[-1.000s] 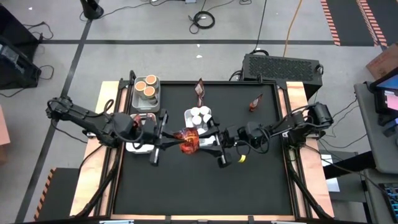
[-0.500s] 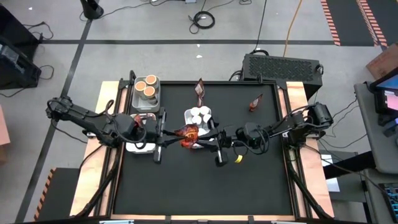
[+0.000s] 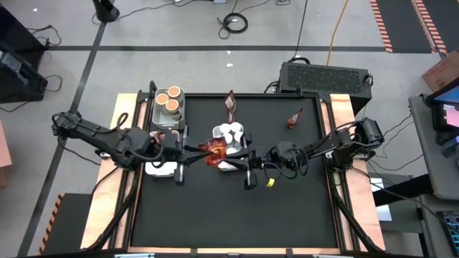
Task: Sort spices by type
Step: Put the orange seasoning pack into the left white bin
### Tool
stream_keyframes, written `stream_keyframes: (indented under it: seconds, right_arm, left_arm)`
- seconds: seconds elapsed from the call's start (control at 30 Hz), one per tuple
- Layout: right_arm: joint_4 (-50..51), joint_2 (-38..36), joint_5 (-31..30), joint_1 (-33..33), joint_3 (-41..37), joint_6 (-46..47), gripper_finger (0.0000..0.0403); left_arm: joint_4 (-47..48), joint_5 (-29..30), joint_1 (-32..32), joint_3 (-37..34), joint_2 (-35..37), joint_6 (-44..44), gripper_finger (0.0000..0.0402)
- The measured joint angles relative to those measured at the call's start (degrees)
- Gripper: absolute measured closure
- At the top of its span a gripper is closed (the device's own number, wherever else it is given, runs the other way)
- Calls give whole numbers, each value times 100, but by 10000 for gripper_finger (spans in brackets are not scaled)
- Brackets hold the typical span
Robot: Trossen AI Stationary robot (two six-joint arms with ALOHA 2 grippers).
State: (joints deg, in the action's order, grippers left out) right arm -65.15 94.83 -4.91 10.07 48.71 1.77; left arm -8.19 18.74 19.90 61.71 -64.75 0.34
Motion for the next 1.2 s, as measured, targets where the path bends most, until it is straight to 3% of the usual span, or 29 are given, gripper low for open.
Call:
stream_keyframes:
  seconds: [0.17,0.3,0.47,0.6,0.73,0.8,0.93,1.07,1.2]
  right_arm:
    - [154,-2,37,0,0,-85,399]
    - [764,-164,39,0,-2,-98,392]
    - [2016,-628,42,0,-2,-120,388]
    - [2699,-970,44,0,-4,-254,388]
    - [2869,-1178,10,-10,-4,-354,388]
    - [2893,-1215,-195,-33,-4,-469,388]
    - [2834,-1184,-395,-172,-4,-567,387]
    - [2545,-966,86,-275,-2,-535,375]
    - [2178,-771,551,-271,-2,-554,332]
  left_arm:
    - [173,19,4,0,6,-1,382]
    - [334,483,44,0,108,-71,382]
    - [2059,1706,129,142,492,-1050,382]
    - [3952,2624,179,140,677,-2598,382]
    - [5522,3052,273,52,710,-4088,382]
    - [5479,2945,343,-109,706,-4097,382]
    - [4176,2215,484,-542,666,-3252,382]
    - [2670,1405,594,-872,563,-2040,382]
    - [1896,1003,605,-896,399,-1234,382]
